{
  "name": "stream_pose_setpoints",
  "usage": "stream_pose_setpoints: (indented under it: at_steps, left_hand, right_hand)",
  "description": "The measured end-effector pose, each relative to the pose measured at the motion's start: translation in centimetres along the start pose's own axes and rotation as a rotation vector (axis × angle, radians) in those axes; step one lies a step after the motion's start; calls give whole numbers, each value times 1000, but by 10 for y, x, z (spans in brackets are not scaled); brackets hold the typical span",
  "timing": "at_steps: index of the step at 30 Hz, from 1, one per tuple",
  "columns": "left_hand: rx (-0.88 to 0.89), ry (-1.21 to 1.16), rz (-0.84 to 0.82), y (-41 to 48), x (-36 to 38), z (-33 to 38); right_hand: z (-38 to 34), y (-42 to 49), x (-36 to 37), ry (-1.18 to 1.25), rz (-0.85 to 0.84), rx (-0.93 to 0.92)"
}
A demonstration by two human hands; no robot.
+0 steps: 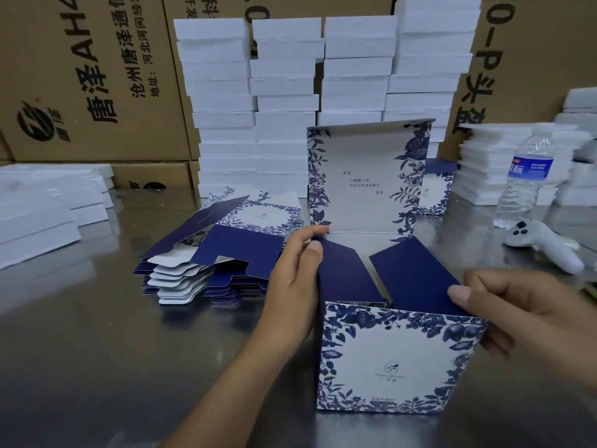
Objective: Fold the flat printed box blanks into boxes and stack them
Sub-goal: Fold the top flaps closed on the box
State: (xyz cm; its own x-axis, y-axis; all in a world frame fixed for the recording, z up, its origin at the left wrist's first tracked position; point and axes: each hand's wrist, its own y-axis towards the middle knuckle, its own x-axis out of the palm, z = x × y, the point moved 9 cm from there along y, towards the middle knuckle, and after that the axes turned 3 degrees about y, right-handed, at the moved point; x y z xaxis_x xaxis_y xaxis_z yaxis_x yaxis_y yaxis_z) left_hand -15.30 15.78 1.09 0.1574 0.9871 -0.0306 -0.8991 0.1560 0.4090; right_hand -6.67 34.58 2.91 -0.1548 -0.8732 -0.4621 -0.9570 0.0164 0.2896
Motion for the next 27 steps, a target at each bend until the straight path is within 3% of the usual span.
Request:
stream_pose_setpoints:
  at_steps: [7,15,21,23,27]
  left_hand:
    - [20,-10,-23,1,1,-3]
    - [7,-39,-57,5,2,-7]
    - [16,-78,-53,3,4,-3]
    - [-2,-124,-45,3,4,-5]
    - [-40,-172,-55,3,4,-7]
  right_hand:
    - [2,1,7,247,10,2]
    - [-3,5,10,243,62,40]
    - [21,24,-23,400,538,84]
    - [34,45,-17,492,492,168]
    - [36,82,8,818,215,280]
